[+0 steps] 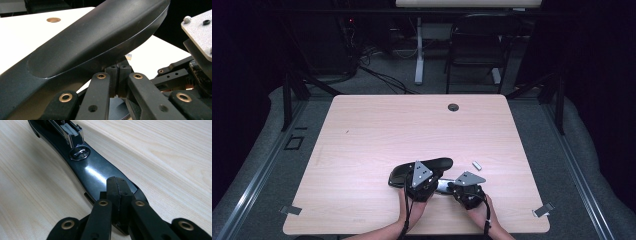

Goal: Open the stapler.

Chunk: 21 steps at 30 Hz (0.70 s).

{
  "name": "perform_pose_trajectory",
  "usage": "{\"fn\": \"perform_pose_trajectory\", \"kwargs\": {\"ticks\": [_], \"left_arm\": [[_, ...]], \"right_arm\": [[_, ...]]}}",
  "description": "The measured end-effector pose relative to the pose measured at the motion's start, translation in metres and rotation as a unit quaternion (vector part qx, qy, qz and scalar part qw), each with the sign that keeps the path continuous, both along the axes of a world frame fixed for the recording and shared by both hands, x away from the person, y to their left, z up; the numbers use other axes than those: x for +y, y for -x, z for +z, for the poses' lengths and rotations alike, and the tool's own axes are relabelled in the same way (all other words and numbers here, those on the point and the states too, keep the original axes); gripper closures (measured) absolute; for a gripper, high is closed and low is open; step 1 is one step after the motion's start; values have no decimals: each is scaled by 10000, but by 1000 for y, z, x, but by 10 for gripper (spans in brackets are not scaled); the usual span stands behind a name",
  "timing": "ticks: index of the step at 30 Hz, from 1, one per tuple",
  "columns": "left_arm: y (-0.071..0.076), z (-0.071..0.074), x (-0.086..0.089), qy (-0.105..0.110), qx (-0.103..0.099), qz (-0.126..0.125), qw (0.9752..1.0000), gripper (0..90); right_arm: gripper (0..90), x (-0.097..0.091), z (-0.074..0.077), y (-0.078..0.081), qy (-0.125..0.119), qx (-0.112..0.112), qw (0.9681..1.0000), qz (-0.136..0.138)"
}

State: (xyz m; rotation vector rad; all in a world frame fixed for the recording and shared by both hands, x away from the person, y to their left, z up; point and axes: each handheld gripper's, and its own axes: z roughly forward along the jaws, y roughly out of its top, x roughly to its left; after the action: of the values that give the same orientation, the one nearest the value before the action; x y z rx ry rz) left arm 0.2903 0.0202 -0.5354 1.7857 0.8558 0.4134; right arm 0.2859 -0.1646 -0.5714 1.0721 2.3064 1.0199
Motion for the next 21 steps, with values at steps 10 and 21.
{"fn": "perform_pose_trajectory", "kwargs": {"ticks": [10, 21], "left_arm": [[0, 2, 2, -13, -9, 54, 10000, 900], [-1, 11, 9, 144, 12, 106, 9998, 900]], "right_arm": [[900, 4, 2, 0, 267, -50, 9996, 62], [900, 2, 4, -4, 179, 114, 9997, 97]]}}
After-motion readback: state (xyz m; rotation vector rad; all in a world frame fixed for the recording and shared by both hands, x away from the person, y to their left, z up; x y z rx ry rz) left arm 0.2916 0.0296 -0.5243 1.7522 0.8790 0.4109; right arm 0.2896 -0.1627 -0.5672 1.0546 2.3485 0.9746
